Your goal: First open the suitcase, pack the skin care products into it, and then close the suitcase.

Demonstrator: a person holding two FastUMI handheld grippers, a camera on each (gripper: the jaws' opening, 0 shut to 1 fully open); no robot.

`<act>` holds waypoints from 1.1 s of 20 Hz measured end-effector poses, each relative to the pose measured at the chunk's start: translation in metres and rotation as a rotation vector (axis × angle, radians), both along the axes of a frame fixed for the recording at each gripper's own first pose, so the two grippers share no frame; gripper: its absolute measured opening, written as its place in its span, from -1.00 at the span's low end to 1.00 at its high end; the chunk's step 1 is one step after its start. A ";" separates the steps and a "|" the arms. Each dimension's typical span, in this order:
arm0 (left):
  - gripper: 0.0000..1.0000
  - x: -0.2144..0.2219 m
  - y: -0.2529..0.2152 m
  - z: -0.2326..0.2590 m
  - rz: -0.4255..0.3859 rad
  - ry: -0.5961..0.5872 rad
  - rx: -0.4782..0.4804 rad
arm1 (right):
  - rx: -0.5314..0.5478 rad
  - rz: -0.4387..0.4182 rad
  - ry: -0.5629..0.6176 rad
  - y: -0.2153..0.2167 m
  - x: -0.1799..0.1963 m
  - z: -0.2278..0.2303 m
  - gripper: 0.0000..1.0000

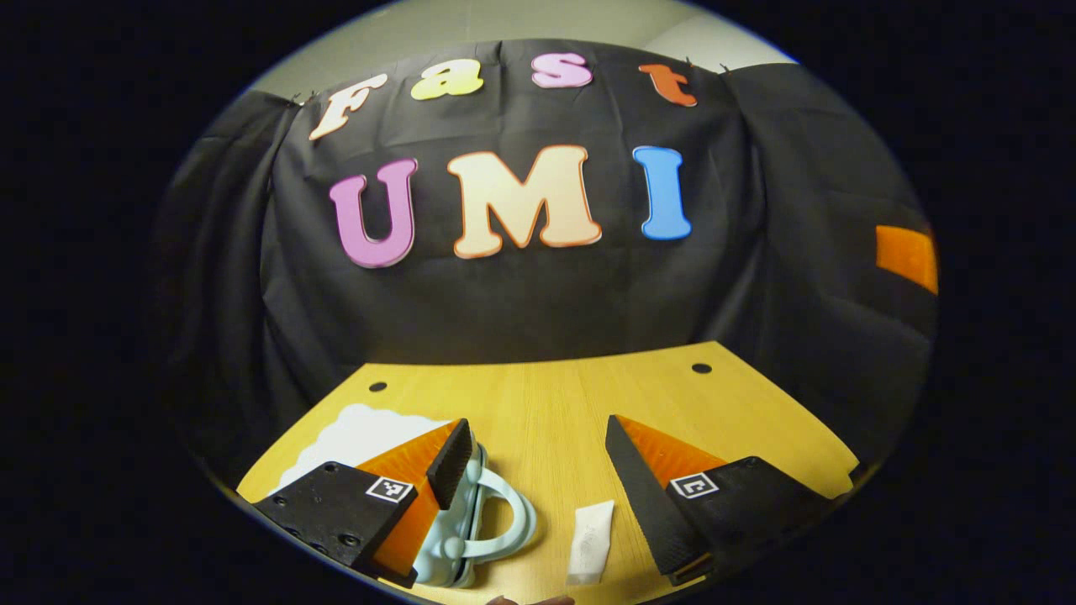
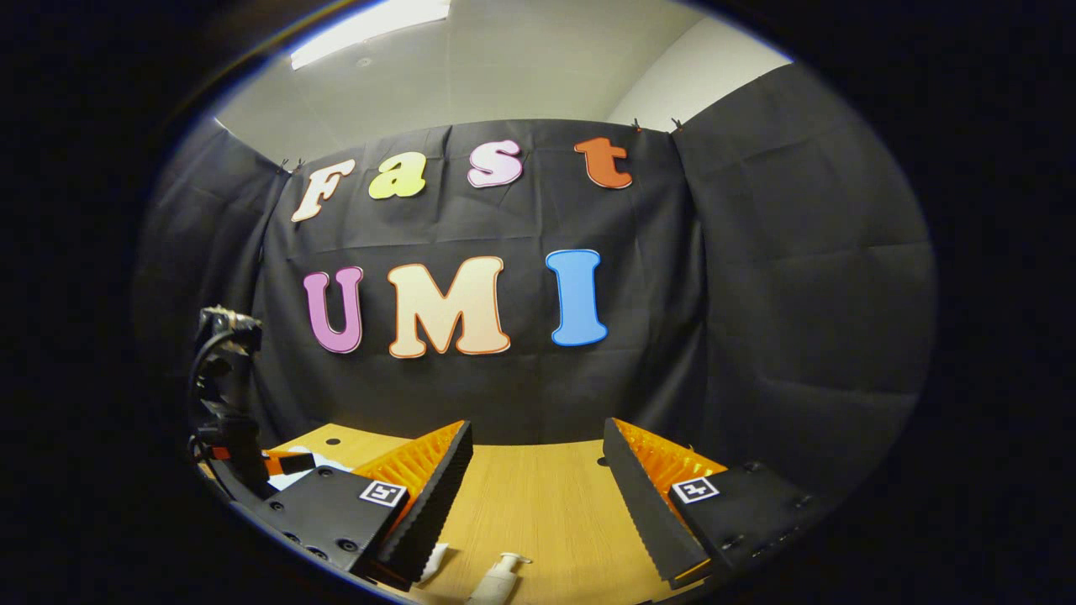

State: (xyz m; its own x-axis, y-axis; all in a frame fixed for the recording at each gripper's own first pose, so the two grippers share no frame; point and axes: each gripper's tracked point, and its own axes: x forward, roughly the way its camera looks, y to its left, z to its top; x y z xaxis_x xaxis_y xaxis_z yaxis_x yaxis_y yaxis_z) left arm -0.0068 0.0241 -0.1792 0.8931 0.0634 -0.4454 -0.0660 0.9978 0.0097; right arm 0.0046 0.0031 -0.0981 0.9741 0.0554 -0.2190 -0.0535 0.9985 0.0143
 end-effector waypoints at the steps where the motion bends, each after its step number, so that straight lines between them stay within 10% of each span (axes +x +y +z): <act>1: 0.90 -0.001 0.001 -0.014 0.005 0.039 -0.004 | -0.006 -0.002 0.001 0.000 -0.001 0.000 0.96; 20: 0.87 -0.019 0.005 -0.175 0.004 0.492 -0.016 | -0.111 -0.022 0.072 -0.008 -0.014 -0.021 0.96; 22: 0.59 -0.019 0.000 -0.183 -0.021 0.519 -0.043 | -0.118 -0.027 0.078 -0.011 -0.015 -0.022 0.96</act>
State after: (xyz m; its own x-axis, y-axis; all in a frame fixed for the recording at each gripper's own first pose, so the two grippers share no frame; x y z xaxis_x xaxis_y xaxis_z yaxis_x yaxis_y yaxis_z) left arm -0.0258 0.0238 -0.3626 0.5548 0.0200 -0.8317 -0.0435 0.9990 -0.0051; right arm -0.0100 -0.0078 -0.1197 0.9548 -0.0010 -0.2973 -0.0302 0.9945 -0.1003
